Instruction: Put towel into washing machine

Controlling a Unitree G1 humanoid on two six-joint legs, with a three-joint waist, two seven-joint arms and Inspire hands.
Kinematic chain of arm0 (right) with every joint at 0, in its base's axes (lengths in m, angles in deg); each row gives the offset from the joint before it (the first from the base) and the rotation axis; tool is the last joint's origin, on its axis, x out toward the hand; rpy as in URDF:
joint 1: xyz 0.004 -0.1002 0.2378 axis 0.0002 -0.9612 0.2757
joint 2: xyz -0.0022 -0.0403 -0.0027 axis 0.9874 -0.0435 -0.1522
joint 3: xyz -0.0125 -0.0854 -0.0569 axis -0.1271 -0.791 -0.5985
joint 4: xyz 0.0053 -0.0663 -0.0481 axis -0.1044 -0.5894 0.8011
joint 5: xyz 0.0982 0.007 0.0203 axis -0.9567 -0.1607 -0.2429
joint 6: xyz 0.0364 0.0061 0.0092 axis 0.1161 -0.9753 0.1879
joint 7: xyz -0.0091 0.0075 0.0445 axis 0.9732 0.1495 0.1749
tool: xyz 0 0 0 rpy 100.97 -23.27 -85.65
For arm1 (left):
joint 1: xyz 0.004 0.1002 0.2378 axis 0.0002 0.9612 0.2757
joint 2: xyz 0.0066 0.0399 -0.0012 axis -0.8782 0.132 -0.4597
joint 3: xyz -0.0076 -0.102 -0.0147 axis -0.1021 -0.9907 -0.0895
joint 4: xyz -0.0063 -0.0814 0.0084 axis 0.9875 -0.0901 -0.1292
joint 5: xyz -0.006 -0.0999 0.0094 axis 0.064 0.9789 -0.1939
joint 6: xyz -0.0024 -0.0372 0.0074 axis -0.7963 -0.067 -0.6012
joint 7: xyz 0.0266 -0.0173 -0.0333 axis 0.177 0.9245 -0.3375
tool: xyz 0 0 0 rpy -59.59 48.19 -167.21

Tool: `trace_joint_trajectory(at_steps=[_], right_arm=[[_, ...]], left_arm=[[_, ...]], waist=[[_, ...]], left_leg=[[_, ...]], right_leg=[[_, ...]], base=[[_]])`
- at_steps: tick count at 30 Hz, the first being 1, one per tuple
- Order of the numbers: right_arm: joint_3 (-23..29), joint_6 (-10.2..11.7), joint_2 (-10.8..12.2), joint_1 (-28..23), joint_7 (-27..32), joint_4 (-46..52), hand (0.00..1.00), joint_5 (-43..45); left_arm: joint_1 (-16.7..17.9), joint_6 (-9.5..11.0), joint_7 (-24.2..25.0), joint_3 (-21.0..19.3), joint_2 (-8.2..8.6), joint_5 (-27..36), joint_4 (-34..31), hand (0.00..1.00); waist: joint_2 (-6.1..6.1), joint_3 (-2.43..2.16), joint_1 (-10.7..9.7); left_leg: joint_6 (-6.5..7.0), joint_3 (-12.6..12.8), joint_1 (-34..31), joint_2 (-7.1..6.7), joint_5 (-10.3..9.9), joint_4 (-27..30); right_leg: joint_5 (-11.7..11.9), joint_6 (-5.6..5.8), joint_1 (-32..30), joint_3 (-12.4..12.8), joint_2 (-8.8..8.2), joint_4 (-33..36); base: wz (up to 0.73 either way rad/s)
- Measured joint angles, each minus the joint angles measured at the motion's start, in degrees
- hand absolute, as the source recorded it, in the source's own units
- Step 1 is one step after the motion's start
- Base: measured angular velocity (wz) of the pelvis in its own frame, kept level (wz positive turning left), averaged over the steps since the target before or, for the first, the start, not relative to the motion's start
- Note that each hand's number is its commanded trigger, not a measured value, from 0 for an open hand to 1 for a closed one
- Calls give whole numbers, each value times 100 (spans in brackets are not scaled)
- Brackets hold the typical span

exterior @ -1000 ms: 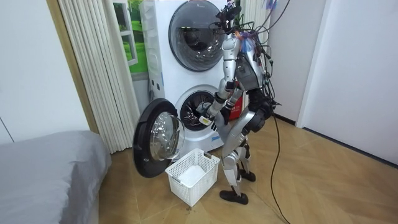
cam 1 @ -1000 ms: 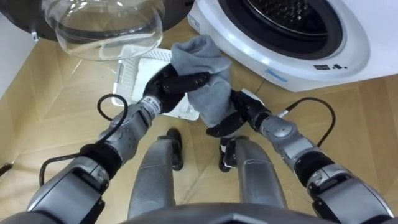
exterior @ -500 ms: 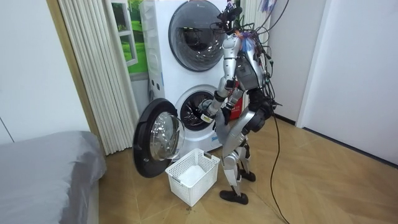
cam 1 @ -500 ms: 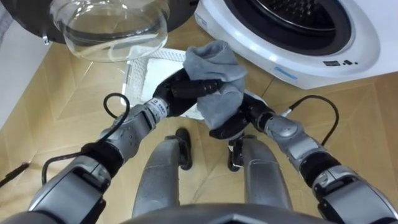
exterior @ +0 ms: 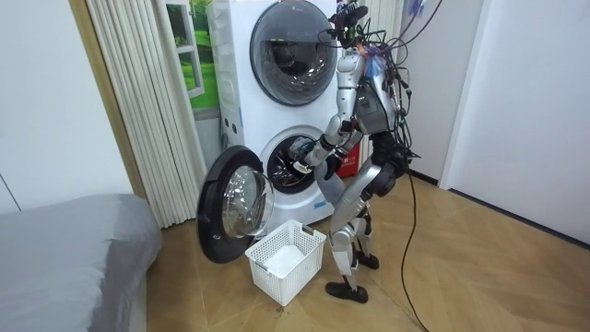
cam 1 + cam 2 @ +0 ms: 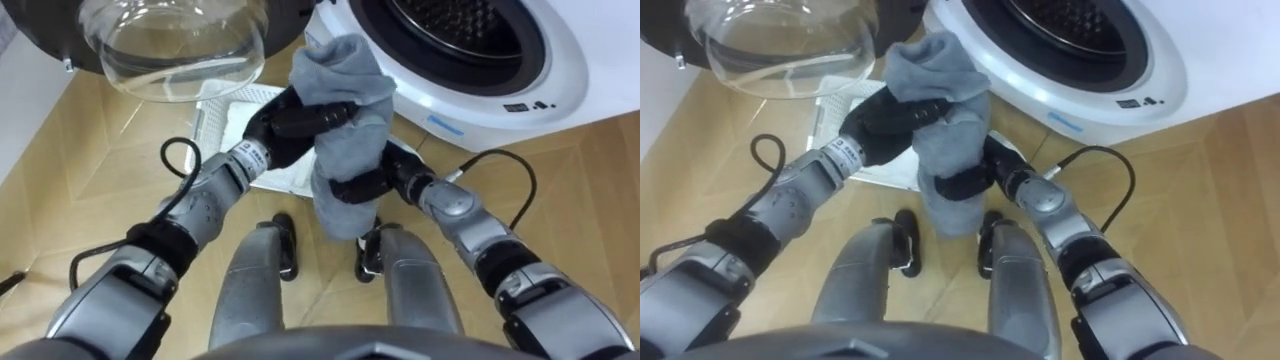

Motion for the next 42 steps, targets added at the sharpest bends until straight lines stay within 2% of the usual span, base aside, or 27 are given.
trace_joint_trajectory(at_steps=[3, 5, 9, 13, 15, 18, 20, 21, 23, 24, 27, 28, 30, 31, 32, 36, 40, 42], right_arm=[[40, 12, 7, 8, 5, 2, 100, -103], [49, 6, 0, 10, 27, -39, 100, -244], [59, -28, -20, 18, 59, -193, 100, -413], [56, -259, -84, 7, 149, -411, 100, -524], [71, -357, -104, -45, 172, -574, 100, -516], [171, -523, -253, -161, 244, -892, 100, -560], [282, -598, -388, -157, 332, -1126, 100, -796], [296, -606, -410, -136, 351, -1170, 100, -917], [369, -627, -485, 31, 402, -1359, 100, -1229], [405, -627, -529, 80, 426, -1402, 100, -1319], [501, -631, -585, 254, 436, -1503, 100, -1527], [570, -627, -645, 304, 437, -1523, 100, -1704], [668, -629, -734, 326, 455, -1530, 100, -1998], [674, -631, -768, 336, 463, -1534, 100, -2171], [705, -634, -770, 351, 452, -1560, 100, -2294], [848, -696, -828, 460, 455, -1764, 100, -2742], [963, -755, -1070, 616, 496, -1767, 100, -3090], [1117, -817, -1242, 715, 497, -1760, 100, -3361]], left_arm=[[-88, -1, -2, -125, -2, 2, 1, 0], [-114, -2, -11, -226, 13, 10, 1, 0], [-111, -27, -147, -354, -2, 152, 14, 0], [-60, -21, -305, -635, 58, 158, 227, 0], [71, 12, -436, -828, 78, 87, 496, 0], [376, 159, -933, -1061, 82, -458, 951, 0], [602, 256, -1435, -1192, 71, -1409, 1303, 0], [628, 258, -1565, -1196, 72, -1646, 1402, 0], [794, 258, -2062, -1200, 87, -2598, 1508, 0], [795, 264, -2249, -1195, 95, -2960, 1550, 0], [815, 334, -2604, -1212, 116, -3686, 1733, 0], [844, 394, -2778, -1211, 150, -3947, 1725, 0], [885, 468, -2985, -1200, 203, -4128, 1686, 0], [899, 510, -3098, -1187, 193, -4231, 1683, 0], [918, 520, -3211, -1187, 151, -4417, 1687, 0], [1030, 521, -3438, -1140, 72, -4777, 1688, 0], [1151, 513, -3569, -1097, 41, -4751, 1690, 0], [1189, 517, -3632, -1160, 10, -4762, 1686, 0]], waist=[[-8, 9, -7], [1, 15, 103], [12, 36, 217], [52, 113, 460], [58, 124, 546], [67, 130, 739], [62, 133, 851], [56, 136, 889], [53, 139, 907], [20, 160, 905], [-41, 187, 920], [-59, 195, 907], [-86, 211, 898], [-144, 236, 907], [-213, 238, 906], [-320, 214, 910], [-329, 213, 923], [-358, 197, 921]], left_leg=[[1, -29, -2, -6, 8, -26], [-1, -11, -15, 66, 7, -33], [-13, -27, -30, 59, 15, -108], [-20, 32, -15, 29, 21, -212], [-28, 39, -16, -8, 37, -291], [-31, 36, -26, -68, 38, -358], [-30, 34, -28, -125, 79, -428], [-30, 33, -29, -135, 79, -429], [-15, -5, -75, -204, 88, -412], [-3, -25, -105, -245, 95, -404], [32, -31, -102, -306, 119, -394], [69, -29, -102, -365, 144, -407], [112, -27, -104, -442, 176, -447], [121, -20, -104, -460, 180, -445], [124, -24, -118, -459, 182, -432], [126, -58, -174, -447, 181, -362], [127, -46, -222, -451, 181, -331], [131, -10, -279, -476, 189, -321]], right_leg=[[15, 5, 5, -6, 3, -42], [72, -14, 18, -5, 61, -152], [75, -21, 15, -53, 50, -203], [72, -23, -6, -71, 35, -229], [47, -26, -42, -63, 9, -225], [-34, -21, -94, -70, -45, -217], [-45, -9, -133, -100, -105, -186], [-49, -4, -146, -105, -118, -166], [-85, 9, -203, -264, -207, -38], [-100, 24, -248, -288, -275, 32], [-122, 47, -245, -295, -349, 82], [-184, 56, -231, -303, -382, 88], [-214, 96, -246, -294, -462, 122], [-219, 113, -257, -279, -479, 154], [-222, 122, -270, -276, -480, 176], [-213, 111, -264, -350, -474, 180], [-213, 101, -335, -340, -487, 246], [-235, 76, -439, -336, -551, 335]], base=[[-1], [-11], [3], [0], [2], [9], [12], [10], [18], [20], [12], [19], [18], [9], [6], [5], [-2], [0]])
